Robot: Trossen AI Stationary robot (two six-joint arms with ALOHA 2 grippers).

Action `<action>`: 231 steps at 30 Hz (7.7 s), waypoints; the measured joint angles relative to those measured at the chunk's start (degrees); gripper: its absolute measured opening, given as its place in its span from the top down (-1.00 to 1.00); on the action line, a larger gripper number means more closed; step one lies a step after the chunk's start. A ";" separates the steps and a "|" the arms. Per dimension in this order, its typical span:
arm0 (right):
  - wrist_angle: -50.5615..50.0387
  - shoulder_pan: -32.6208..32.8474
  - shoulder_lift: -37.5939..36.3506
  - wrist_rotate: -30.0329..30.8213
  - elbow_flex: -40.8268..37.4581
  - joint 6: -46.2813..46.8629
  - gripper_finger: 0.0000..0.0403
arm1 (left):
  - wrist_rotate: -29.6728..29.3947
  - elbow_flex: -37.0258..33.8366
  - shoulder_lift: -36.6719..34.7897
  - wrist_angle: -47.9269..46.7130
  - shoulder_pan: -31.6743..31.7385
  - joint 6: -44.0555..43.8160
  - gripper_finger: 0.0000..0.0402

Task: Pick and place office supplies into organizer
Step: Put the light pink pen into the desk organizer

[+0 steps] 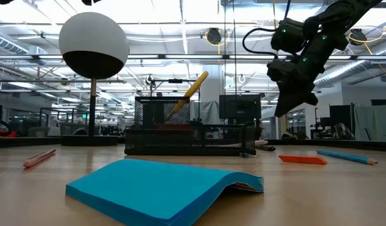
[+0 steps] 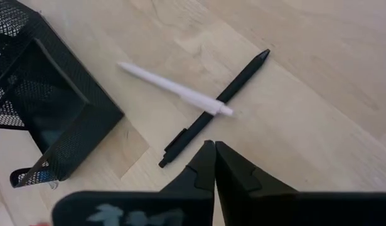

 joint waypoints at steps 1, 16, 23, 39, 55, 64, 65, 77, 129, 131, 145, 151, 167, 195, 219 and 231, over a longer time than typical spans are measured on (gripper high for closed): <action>0.12 0.00 0.00 0.00 0.00 -0.20 1.00 | 0.00 0.00 0.00 0.00 0.00 0.00 0.07; 6.01 0.78 -0.02 -8.94 0.07 -16.96 0.97 | 0.00 0.00 0.01 0.00 0.01 -0.04 0.07; 6.40 3.20 -0.02 -8.94 0.07 -26.46 0.75 | 0.00 0.00 -0.01 0.00 0.00 -0.64 0.07; 7.11 6.62 8.58 0.45 0.10 -42.48 0.04 | 0.00 0.00 0.00 -2.13 -0.01 -4.81 0.07; 5.62 6.36 20.67 0.68 10.48 -48.02 0.07 | 0.04 0.00 -0.01 -2.46 0.00 -4.52 0.07; -0.08 3.55 24.02 0.37 14.49 -51.53 0.10 | 0.02 0.00 0.01 -2.53 -0.01 -4.33 0.07; -0.23 3.36 24.02 0.34 14.49 -51.91 0.10 | 0.02 0.00 -0.01 -2.54 -0.01 -4.16 0.07; -0.73 3.06 24.11 -0.69 14.49 -52.48 0.11 | 0.02 0.00 0.00 -2.20 -0.01 -3.87 0.07; 1.65 2.80 35.16 -4.22 17.47 -52.43 0.88 | 0.02 0.00 -0.01 -1.66 0.00 -2.40 0.07; -0.46 2.82 35.38 -4.06 19.31 -52.43 0.88 | 0.02 0.00 -0.01 -1.65 0.01 -2.40 0.07; -12.53 3.08 35.34 0.74 31.72 -52.56 0.89 | 0.02 0.00 -0.01 -1.70 0.01 -2.40 0.07; -16.04 4.50 35.23 3.61 35.02 -52.78 0.89 | 0.02 0.00 -0.01 -1.73 -0.01 -2.40 0.07; -24.96 10.91 32.51 17.32 42.98 -53.01 0.89 | 0.02 0.00 -0.01 -1.90 -0.01 -2.40 0.07; -7.64 24.61 16.86 18.11 42.50 -51.58 0.89 | 6.57 0.35 5.80 -4.87 7.25 -2.14 0.07; 11.68 29.66 16.88 2.10 41.73 -53.00 0.89 | 39.20 0.39 20.10 17.26 9.28 3.01 0.07; 29.13 29.64 16.92 -2.94 31.09 -52.94 0.89 | 41.53 0.39 25.54 28.15 8.76 0.95 0.07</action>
